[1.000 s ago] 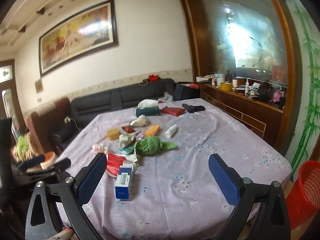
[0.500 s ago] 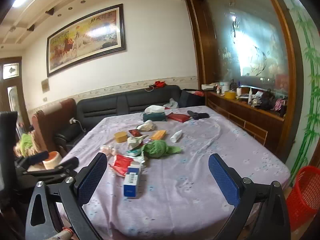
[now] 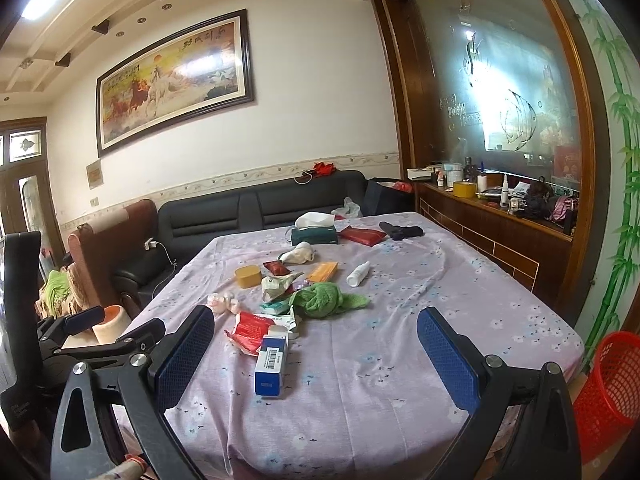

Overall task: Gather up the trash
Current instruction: 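Move both tools toward the cluttered table, then grasp the white-and-blue medicine box with the left tool while the right tool grasps the green towel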

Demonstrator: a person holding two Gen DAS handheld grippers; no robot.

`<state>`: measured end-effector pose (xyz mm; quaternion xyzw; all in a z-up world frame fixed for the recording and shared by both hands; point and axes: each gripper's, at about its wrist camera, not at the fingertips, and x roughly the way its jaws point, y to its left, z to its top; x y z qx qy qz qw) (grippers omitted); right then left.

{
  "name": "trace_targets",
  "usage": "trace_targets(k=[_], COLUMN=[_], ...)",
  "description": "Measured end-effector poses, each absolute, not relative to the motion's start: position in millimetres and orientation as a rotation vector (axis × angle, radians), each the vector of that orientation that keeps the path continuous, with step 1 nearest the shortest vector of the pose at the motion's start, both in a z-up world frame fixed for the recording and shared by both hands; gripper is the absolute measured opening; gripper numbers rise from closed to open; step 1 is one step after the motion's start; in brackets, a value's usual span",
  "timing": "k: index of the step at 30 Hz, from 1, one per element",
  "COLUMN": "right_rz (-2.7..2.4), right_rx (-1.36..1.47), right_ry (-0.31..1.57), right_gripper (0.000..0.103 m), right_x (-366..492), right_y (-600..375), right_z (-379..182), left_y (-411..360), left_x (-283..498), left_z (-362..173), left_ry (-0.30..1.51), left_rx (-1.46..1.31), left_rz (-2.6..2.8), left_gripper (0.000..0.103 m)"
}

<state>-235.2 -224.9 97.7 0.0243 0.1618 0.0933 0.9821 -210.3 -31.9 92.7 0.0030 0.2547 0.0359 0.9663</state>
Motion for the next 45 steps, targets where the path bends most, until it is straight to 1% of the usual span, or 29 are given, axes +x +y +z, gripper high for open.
trace_targets(k=[15,23,31,34,36,37,38,40,41,42,45], right_rz=[0.192,0.172,0.217,0.251,0.248,0.238,0.234,0.263,0.271,0.280,0.358], right_rx=[0.063,0.082,0.093,0.101,0.093,0.094,0.098,0.111,0.120,0.124,0.152], right_ry=[0.324,0.320,0.378,0.400,0.411,0.420,0.439,0.473,0.486,0.494,0.553], right_gripper=[0.103,0.103,0.103,0.102,0.102,0.101,0.098,0.093,0.092,0.092,0.092], right_x=[-231.2,-209.4,-162.6,-141.2,-129.1,-122.1,-111.3,-92.3,-82.9,-75.6,-43.5], right_y=[-231.4,-252.8,-264.4,-263.2,-261.5,-261.3,-261.0,-258.4,-257.4,-255.8,-250.0], right_z=[92.2,89.9,77.6,70.3,66.4,65.0,62.9,59.5,58.2,56.3,48.4], left_y=[-31.6,-51.3,-81.0,-88.0,-89.9,-90.3,-90.4,-87.7,-85.6,-82.1,-71.7], left_x=[-204.8,-164.6,-102.2,-80.4,-69.9,-65.9,-62.9,-57.9,-55.3,-52.8,-49.5], left_z=[86.8,61.3,29.1,14.5,5.2,0.6,-3.2,-11.3,-14.7,-17.5,-20.2], left_ry=[0.532,0.650,0.770,0.821,0.855,0.869,0.877,0.895,0.908,0.921,0.923], left_rx=[-0.003,0.007,0.054,0.065,0.077,0.085,0.092,0.102,0.095,0.078,0.077], left_rz=[0.053,-0.058,-0.123,-0.136,-0.142,-0.146,-0.144,-0.131,-0.136,-0.148,-0.140], left_gripper=[0.096,0.096,0.095,0.089,0.079,0.079,0.074,0.061,0.046,0.041,0.039])
